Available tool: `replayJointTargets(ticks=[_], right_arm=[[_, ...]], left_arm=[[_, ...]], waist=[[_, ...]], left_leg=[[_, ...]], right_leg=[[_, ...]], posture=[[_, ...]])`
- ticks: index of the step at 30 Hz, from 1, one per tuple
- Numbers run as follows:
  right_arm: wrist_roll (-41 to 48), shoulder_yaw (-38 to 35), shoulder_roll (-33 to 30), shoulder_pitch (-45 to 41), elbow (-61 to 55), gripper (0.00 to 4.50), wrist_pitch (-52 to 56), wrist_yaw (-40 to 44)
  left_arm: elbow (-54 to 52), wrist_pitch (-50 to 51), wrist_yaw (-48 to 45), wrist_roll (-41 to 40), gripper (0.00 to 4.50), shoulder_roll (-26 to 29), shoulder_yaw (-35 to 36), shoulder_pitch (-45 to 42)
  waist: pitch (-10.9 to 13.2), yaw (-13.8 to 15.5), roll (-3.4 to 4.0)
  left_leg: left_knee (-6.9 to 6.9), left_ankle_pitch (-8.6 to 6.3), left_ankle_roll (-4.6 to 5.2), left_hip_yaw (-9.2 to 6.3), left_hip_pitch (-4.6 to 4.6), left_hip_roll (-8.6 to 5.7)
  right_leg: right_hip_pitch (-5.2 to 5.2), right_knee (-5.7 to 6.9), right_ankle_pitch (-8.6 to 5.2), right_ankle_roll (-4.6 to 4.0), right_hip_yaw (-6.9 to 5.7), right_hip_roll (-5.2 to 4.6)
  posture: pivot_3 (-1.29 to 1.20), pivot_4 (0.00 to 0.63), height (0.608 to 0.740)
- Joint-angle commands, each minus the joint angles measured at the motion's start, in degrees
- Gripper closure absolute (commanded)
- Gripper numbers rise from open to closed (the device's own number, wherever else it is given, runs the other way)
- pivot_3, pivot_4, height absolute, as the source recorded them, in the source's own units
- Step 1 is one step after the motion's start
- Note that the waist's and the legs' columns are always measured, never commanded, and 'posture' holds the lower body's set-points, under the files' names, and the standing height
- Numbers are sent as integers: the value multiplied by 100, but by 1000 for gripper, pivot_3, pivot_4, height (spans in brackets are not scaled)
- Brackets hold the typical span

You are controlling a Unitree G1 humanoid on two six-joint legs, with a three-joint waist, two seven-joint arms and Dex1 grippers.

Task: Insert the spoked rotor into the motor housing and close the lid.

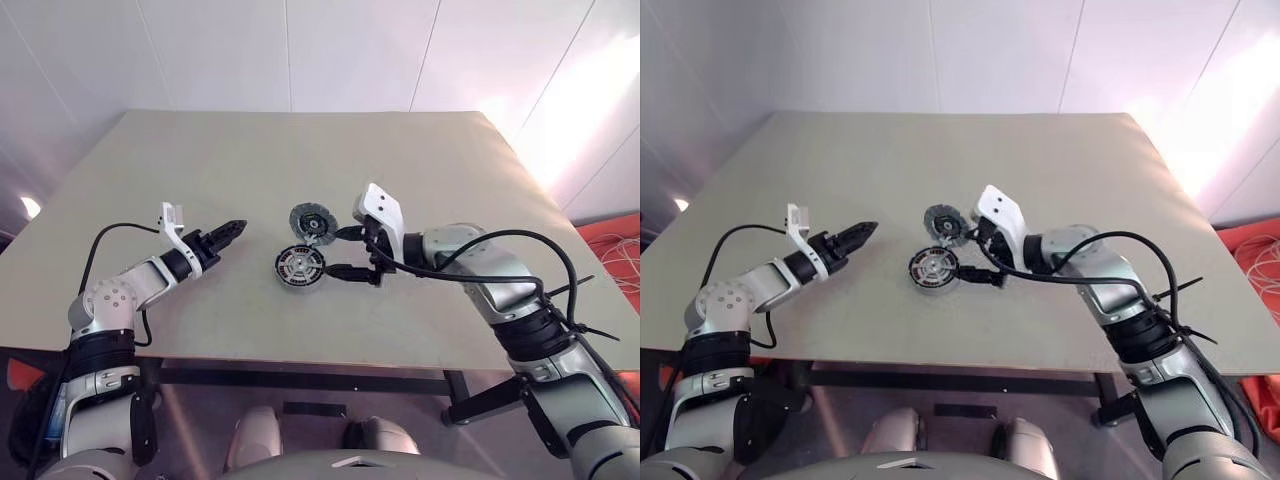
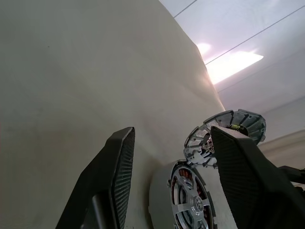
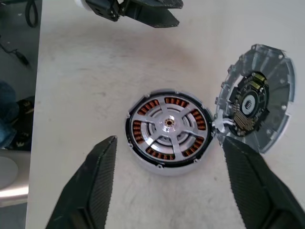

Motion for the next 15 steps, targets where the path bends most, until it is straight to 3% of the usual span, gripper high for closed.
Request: replayJointTargets(ticks=[1,8,15], right_arm=[[176,-96,138,-245,-283,1684,0,120],[-203,356,861,-595,481,4121,-81,-44],[-697,580,1604,-880,1698,4121,-367,-370]], left_arm=[[-129,20,-26,-24,1813,29,73,-71],[-164,229,22,-101,1813,-98,37,-152],[-392,500,140,-158,1813,-382,-63,-124]], waist=[[0,-2,0],[0,-17,-1],[0,-16,-1]], left_leg=[[1,0,1,0,0,0],[1,0,1,0,4,1],[2,-1,0,0,-1,0]], right_leg=[[0,0,0,0,0,0],[3,3,0,-3,0,0],[2,2,19,-35,-1,-2]], posture=[[0,0,740],[0,0,740],[0,0,740]])
